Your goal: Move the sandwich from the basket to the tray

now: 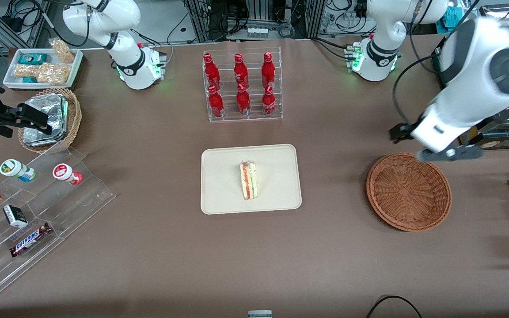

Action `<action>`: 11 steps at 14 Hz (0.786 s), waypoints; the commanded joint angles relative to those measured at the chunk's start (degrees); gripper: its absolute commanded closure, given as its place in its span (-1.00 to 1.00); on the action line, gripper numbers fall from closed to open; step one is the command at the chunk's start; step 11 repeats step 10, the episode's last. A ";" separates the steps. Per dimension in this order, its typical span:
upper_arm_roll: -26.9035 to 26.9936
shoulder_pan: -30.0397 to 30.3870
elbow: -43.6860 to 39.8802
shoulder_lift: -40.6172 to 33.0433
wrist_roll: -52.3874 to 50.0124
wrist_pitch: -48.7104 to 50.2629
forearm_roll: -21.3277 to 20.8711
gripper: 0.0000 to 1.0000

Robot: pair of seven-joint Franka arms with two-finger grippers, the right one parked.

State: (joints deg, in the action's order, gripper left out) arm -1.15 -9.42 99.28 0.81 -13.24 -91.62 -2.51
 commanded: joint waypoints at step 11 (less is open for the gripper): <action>-7.73 16.36 -9.27 -2.04 9.46 3.90 1.72 -1.00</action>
